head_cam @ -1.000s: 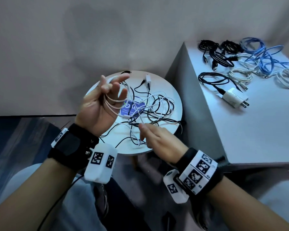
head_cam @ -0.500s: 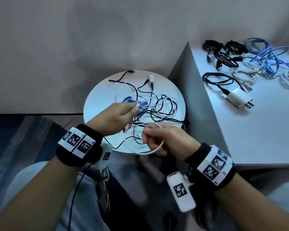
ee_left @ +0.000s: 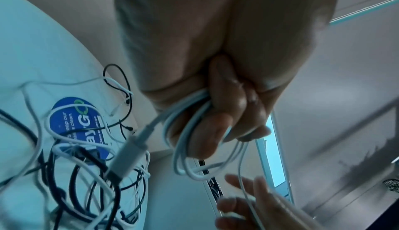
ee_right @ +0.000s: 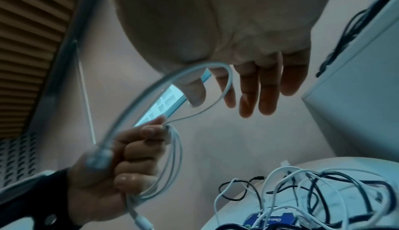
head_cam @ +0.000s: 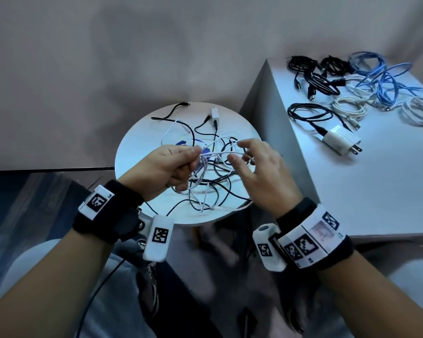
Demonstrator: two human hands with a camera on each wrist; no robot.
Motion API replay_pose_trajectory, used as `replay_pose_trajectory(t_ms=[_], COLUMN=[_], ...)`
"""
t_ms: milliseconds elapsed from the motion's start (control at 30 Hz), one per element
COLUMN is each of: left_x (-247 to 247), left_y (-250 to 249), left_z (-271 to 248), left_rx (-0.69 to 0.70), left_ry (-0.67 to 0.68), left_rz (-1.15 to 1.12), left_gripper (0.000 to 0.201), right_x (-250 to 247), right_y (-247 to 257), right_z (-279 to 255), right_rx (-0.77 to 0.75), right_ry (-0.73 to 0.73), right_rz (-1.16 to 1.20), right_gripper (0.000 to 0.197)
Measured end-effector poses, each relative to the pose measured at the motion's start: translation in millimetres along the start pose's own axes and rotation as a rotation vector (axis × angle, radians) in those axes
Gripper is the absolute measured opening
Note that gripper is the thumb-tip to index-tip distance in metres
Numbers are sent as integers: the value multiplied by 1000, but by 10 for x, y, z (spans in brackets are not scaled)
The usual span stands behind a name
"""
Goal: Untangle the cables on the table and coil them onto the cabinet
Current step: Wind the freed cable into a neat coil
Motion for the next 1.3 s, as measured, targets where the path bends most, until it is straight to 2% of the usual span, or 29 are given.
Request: replay_pose_trajectory(t_ms=[100,200,267,333,400,500,567,633,667,700,767,800,833,900,967,1033,1067,1100,1133,1167,1233,1300], left_x=[134,177,191,157,89,-28,-66,79,158,217,231,200,165,120,78,68,95,148,204,260,325,331], left_y=[2,-38,-97,-117,-94,-127,-166,-203,-188,-188,-219,-238,-241,-210,-134,-59,-33,-19,-12,5,45,69], left_z=[2,-12,-32,-28,1,26,-10,-66,-79,-98,-119,-116,-103,-64,-24,4,9,16,11,10,0,-9], left_rx=[-25,-61,-27,25,61,187,273,316,322,320,310,302,289,239,113,5,-22,-29,-33,-43,-88,-120], left_ry=[59,82,94,25,-83,-192,-278,-269,-238,-208,-182,-188,-192,-180,-200,-225,-214,-183,-141,-100,-38,-3], left_rz=[-72,-305,-475,-567,-567,-433,-50,467,636,712,676,646,618,504,329,282,303,324,330,300,192,129], left_gripper=[39,35,33,32,36,47,43,33,33,33,27,28,32,37,48,58,59,58,56,53,48,47], right_x=[158,270,336,436,592,905,1065,1068,1038,1009,916,852,781,608,386,86,-13,4,131,272,474,534], right_y=[126,87,5,-44,-49,-33,71,198,228,245,276,276,248,102,-63,-94,23,180,310,361,316,244], right_z=[-63,-96,-108,-130,-192,-387,-532,-561,-547,-539,-504,-460,-399,-235,-101,-48,-72,-115,-169,-211,-224,-228], right_rx=[-68,-66,-36,9,58,199,319,412,451,500,577,603,630,655,577,302,125,-68,-243,-308,-187,-94], right_ry=[43,105,113,140,243,492,612,620,628,662,736,727,668,425,131,-136,-200,-174,-83,42,272,375], right_rz=[-58,90,173,198,171,298,591,914,1000,1065,1209,1291,1364,1415,1305,947,685,456,287,193,213,229], right_gripper=[32,22,22,23,22,26,22,21,32,41,44,46,50,53,37,10,14,29,44,55,65,66])
Point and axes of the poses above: each hand's wrist, its own z-axis towards the middle knuckle, its own x-axis out of the palm, y = z × x, the point moved 8 cm from there along z, towards the middle knuckle, and after that the axes turned 11 degrees about z, right-handed, at the moved point
